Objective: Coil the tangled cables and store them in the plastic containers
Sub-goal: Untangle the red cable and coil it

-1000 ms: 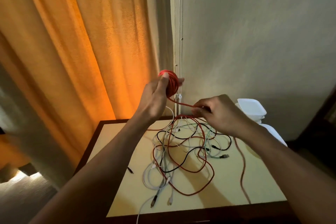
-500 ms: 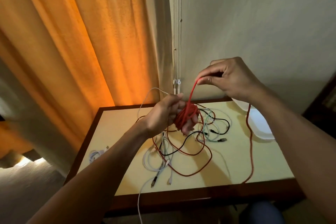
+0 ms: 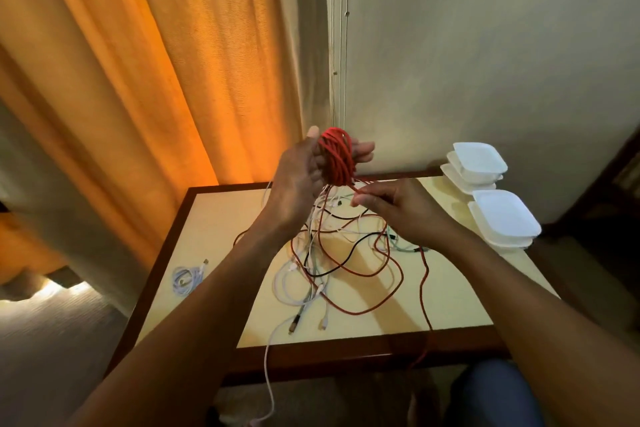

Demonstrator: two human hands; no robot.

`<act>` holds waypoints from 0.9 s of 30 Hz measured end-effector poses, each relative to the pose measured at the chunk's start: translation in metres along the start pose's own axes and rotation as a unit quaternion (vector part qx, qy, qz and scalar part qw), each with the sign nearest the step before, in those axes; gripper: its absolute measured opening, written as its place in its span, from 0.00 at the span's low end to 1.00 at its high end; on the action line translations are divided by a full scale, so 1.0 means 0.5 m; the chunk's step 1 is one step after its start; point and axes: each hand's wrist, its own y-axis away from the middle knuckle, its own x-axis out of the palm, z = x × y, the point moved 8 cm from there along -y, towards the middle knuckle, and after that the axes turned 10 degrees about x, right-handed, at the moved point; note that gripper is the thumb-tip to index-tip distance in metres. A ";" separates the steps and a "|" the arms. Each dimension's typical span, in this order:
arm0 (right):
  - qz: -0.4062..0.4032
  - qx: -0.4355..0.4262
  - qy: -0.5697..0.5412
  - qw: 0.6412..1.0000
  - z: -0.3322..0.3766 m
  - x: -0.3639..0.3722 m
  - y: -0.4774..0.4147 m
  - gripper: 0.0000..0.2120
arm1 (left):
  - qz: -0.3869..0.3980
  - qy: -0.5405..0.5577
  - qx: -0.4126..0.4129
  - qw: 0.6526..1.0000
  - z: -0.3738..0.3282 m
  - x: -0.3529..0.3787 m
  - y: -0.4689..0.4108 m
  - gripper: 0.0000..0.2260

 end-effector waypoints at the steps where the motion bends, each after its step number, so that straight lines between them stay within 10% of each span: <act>1: -0.002 -0.004 0.046 0.999 -0.001 -0.002 0.002 0.07 | -0.015 -0.050 -0.010 0.999 0.008 -0.013 -0.001 0.28; 10: -0.013 -0.090 0.267 0.959 0.079 -0.086 0.031 0.08 | 0.098 -0.351 -0.056 0.929 0.040 0.000 0.043 0.33; 16: -0.019 -0.156 0.216 0.964 0.158 -0.140 0.016 0.07 | 0.195 -0.211 -0.111 0.951 0.055 0.057 0.063 0.35; 23: 0.050 -0.067 -0.174 0.981 0.108 -0.110 -0.031 0.03 | 0.224 0.092 -0.065 0.968 -0.020 0.116 0.056 0.36; 27: 0.058 0.028 -0.221 0.973 0.035 -0.021 -0.020 0.27 | 0.144 0.185 0.003 0.972 -0.065 0.095 0.027 0.32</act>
